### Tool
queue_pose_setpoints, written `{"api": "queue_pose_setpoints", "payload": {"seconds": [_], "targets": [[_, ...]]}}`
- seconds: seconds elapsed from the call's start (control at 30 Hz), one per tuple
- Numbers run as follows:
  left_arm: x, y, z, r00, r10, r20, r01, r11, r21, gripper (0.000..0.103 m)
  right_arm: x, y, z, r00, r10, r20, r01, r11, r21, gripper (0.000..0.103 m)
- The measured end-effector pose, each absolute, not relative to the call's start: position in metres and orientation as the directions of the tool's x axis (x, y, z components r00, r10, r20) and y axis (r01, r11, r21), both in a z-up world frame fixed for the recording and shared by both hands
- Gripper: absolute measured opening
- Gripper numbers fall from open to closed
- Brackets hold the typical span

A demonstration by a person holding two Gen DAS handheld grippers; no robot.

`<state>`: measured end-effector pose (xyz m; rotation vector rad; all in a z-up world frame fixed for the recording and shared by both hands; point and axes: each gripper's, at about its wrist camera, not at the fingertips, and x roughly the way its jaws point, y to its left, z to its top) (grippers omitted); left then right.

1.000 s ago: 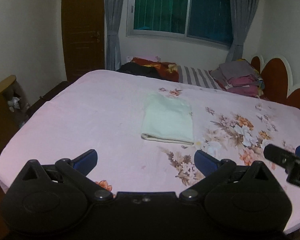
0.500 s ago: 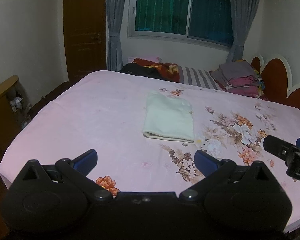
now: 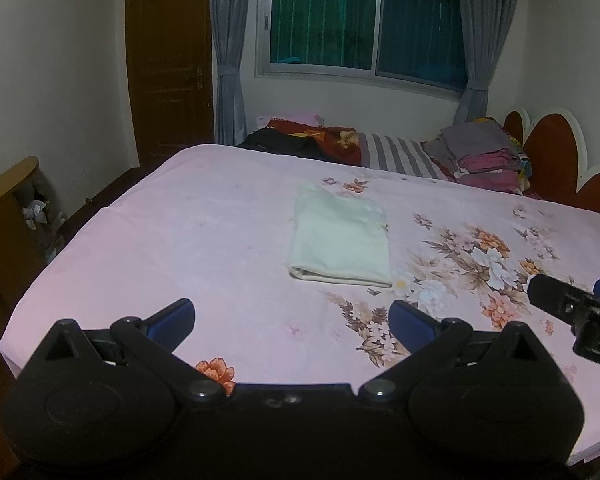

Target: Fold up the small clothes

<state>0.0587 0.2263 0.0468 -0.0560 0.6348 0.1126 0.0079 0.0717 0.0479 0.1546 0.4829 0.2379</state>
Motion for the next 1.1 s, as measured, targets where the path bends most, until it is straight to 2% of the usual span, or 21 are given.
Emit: {"api": "queue_pose_setpoints", "payload": {"seconds": [1.1], "targets": [[0.068,0.223,0.046,0.795,0.09,-0.6,-0.121,0.993,-0.012,0.103,0.021,0.071,0.043,0.848,0.281,-0.45,-0.208,0.957,0.204,0.103]]}}
